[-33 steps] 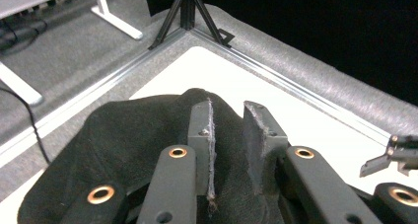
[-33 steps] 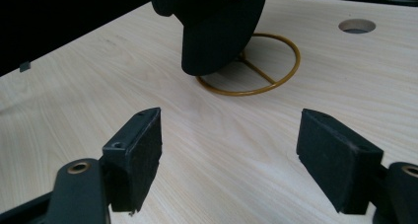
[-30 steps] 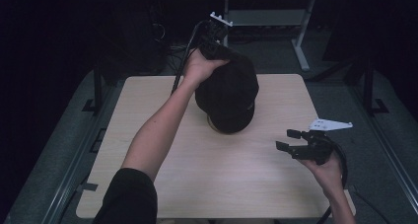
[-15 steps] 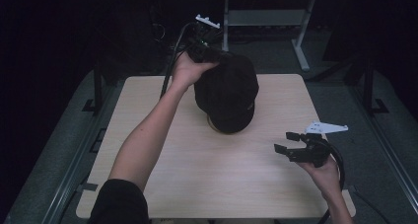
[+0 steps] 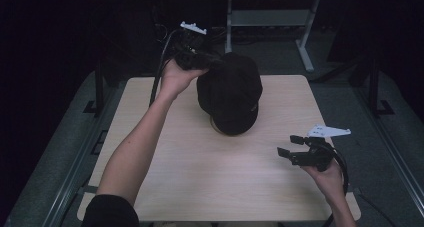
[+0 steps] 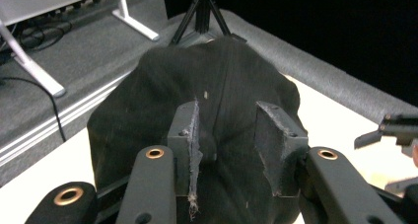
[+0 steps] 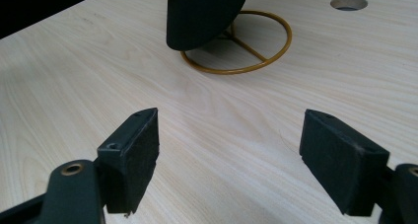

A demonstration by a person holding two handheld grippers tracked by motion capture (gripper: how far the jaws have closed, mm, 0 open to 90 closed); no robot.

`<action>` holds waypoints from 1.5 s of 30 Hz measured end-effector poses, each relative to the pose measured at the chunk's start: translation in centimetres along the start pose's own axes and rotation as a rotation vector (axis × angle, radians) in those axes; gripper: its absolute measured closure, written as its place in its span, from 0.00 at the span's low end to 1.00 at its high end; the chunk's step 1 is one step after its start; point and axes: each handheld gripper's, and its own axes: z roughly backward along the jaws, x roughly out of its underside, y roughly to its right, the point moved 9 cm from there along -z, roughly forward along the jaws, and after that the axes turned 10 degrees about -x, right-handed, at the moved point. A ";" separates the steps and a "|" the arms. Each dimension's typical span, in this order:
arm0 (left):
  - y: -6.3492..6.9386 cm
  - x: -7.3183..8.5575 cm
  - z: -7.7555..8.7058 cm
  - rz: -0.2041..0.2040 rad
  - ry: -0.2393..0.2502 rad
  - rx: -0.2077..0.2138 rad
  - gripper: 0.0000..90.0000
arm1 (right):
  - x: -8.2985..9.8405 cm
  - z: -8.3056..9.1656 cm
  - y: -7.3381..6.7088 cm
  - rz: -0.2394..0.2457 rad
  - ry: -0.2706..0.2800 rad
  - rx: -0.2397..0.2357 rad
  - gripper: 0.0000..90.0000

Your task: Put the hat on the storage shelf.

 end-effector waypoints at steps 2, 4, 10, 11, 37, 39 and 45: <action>-0.1 0.3 0.3 0.004 0.005 -0.003 0.67 | 0.0 0.1 0.0 -0.006 0.006 -0.001 0.25; -0.3 0.6 0.5 0.015 0.005 0.001 0.67 | 0.0 0.2 0.0 -0.011 0.012 0.002 0.25; -0.9 1.4 1.1 0.042 0.013 0.000 0.65 | -0.1 0.0 0.0 -0.010 0.017 0.004 0.24; -0.9 1.6 1.2 0.049 0.018 0.004 0.64 | -0.1 -0.1 0.0 -0.009 0.016 0.006 0.24; -1.5 6.0 2.9 0.039 -0.025 -0.035 0.54 | -0.2 -1.0 -0.4 -0.001 0.014 0.024 0.21; -1.6 6.4 3.0 0.041 -0.026 -0.038 0.52 | -0.2 -1.1 -0.5 -0.001 0.008 0.022 0.21; -1.7 7.5 3.6 0.054 -0.021 -0.041 0.50 | -0.1 -1.1 -0.6 -0.003 0.000 0.023 0.21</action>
